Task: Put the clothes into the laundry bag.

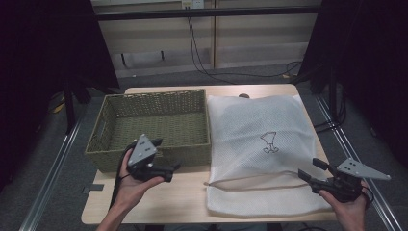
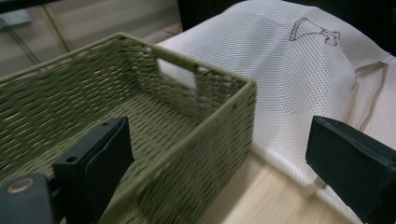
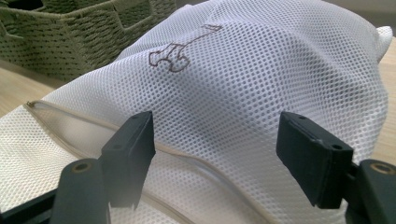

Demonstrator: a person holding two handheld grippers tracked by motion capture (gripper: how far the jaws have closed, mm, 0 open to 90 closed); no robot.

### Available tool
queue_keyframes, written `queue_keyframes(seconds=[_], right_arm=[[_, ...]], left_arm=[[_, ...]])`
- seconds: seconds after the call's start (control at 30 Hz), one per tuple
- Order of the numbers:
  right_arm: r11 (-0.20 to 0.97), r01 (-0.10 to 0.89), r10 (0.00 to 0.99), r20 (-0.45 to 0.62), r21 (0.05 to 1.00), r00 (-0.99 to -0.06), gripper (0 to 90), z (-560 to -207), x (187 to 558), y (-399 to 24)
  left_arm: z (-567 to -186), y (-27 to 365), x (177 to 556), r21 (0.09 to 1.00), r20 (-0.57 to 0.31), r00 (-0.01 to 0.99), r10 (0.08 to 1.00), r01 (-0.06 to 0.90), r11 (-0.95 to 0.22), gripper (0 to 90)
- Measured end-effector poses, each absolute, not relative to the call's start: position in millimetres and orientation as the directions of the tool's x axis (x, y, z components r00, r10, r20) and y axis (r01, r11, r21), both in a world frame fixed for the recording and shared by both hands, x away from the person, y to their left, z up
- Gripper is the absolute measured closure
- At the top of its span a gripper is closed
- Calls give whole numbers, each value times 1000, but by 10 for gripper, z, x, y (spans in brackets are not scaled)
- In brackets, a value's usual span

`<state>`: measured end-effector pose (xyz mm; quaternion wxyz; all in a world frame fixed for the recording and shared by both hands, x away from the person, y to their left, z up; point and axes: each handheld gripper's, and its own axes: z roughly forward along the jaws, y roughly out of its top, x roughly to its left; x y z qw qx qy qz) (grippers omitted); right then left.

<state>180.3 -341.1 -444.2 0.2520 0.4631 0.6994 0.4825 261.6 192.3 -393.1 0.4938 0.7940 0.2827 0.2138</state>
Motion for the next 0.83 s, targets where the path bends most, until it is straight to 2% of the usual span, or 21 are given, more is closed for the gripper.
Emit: queue_keyframes(seconds=[0.07, 0.13, 0.23, 0.33, 0.43, 0.6, 0.67, 0.83], right_arm=[[106, 404, 888, 96, 909, -450, 261, -4444, 1797, -3374], [114, 406, 888, 90, 907, -451, 260, -4438, 1793, -3356], [105, 406, 891, 96, 908, -444, 249, -4436, 1774, -3347], [79, 406, 900, 110, 910, -421, 246, -4455, 1747, -3342], [52, 403, 906, 127, 914, -404, 241, -4490, 1732, -3356], [60, 407, 915, 113, 911, -388, 238, -4556, 1725, -3356], [60, 416, 916, 115, 907, -384, 238, -4589, 1722, -3363], [25, 408, 918, 141, 913, -371, 237, -4603, 1718, -3403]], left_arm=[[-3970, 2101, 2557, 919, 3, 756, 655, 256, -300, 33], [-4021, 2231, 2521, 915, -29, 710, 703, 303, -268, 16], [-4130, 2431, 2444, 920, -2, 662, 750, 295, -258, 17], [-4273, 2626, 2355, 917, -33, 638, 770, 326, -231, 15], [-4422, 2784, 2245, 909, -8, 604, 797, 336, -245, 17], [-4647, 3047, 2154, 899, -36, 533, 845, 387, -206, 16], [-4686, 3108, 2138, 900, -62, 513, 856, 399, -173, 15], [-4679, 3136, 2143, 902, -62, 497, 866, 399, -164, 11]])
